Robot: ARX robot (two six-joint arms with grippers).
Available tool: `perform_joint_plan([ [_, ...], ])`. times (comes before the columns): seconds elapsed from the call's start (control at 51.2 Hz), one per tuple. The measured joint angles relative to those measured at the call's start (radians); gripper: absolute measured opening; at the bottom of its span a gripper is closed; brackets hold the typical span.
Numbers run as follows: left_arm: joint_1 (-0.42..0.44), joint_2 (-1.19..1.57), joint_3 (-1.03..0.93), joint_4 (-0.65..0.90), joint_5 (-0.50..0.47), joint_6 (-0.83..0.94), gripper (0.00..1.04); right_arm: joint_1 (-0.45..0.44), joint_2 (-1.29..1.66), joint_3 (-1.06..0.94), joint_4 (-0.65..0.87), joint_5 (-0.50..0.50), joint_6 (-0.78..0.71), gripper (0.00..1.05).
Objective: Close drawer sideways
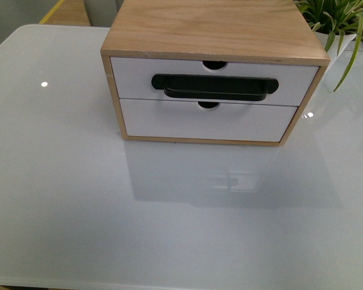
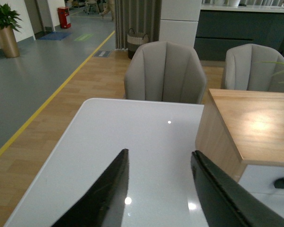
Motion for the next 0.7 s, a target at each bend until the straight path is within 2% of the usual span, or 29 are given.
perform_joint_plan([
  [0.176,-0.037,-0.089,-0.079,-0.013,-0.035,0.008,0.13,-0.032,-0.106,-0.044,-0.061,-0.029,0.011,0.02],
  [0.234,-0.051,-0.129,-0.105,-0.024,-0.050,0.009,0.01,-0.085,-0.154,-0.060,-0.095,-0.099,0.014,0.02],
  [0.371,-0.081,-0.208,-0.152,-0.061,-0.085,0.013,0.02,-0.112,-0.196,-0.111,-0.082,-0.106,0.015,0.02],
  [0.429,-0.128,-0.243,-0.166,-0.082,-0.146,0.013,0.02,-0.112,-0.229,-0.111,-0.116,-0.109,0.015,0.02],
  [0.527,-0.158,-0.296,-0.187,-0.112,-0.149,0.014,0.02,-0.113,-0.299,-0.112,-0.172,-0.109,0.015,0.02],
  [0.702,-0.159,-0.394,-0.218,-0.179,-0.155,0.014,0.02,-0.113,-0.417,-0.112,-0.282,-0.109,0.015,0.02],
])
